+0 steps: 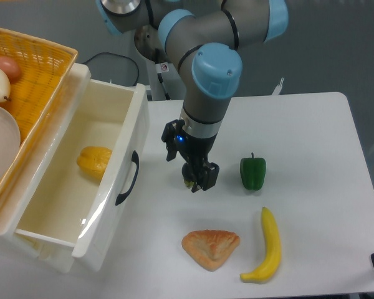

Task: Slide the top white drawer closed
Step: 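Lower the gripper beside the open white drawer's front panel, then move the gripper against the drawer front near its black handle, then push the drawer front inward with the gripper until it shuts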

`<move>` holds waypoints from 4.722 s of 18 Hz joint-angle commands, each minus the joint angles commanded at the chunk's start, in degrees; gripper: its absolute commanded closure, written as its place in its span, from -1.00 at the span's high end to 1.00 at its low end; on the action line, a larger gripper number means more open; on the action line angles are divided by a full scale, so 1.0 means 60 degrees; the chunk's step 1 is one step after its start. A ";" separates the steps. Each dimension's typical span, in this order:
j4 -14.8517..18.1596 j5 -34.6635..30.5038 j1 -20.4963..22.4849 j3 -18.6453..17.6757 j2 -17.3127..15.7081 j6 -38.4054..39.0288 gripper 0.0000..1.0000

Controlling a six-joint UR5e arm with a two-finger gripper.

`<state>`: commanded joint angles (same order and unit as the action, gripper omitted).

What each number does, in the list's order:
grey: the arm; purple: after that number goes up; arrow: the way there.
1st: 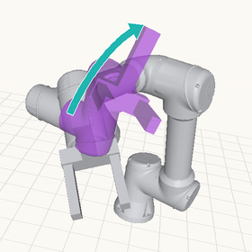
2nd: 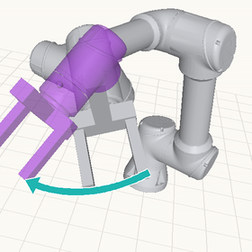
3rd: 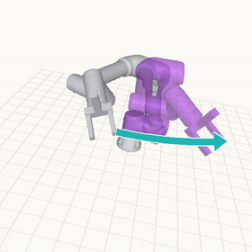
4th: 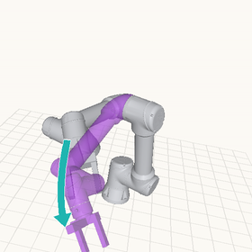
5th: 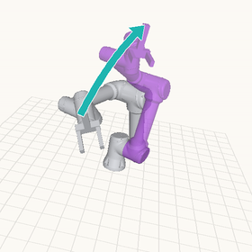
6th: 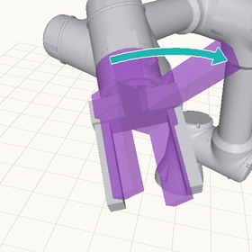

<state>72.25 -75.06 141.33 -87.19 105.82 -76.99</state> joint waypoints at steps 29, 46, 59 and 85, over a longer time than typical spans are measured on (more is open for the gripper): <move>0.0044 -0.0821 0.0235 -0.0176 0.0571 0.4831 1.00; -0.0513 -0.0894 -0.0380 0.0000 0.1084 0.7178 1.00; -0.0747 -0.0879 -0.0952 0.0015 0.1435 0.7119 1.00; -0.0733 -0.0528 -0.1215 -0.0058 0.1362 0.7090 1.00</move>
<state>67.85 -78.23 134.03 -87.54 113.99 -34.45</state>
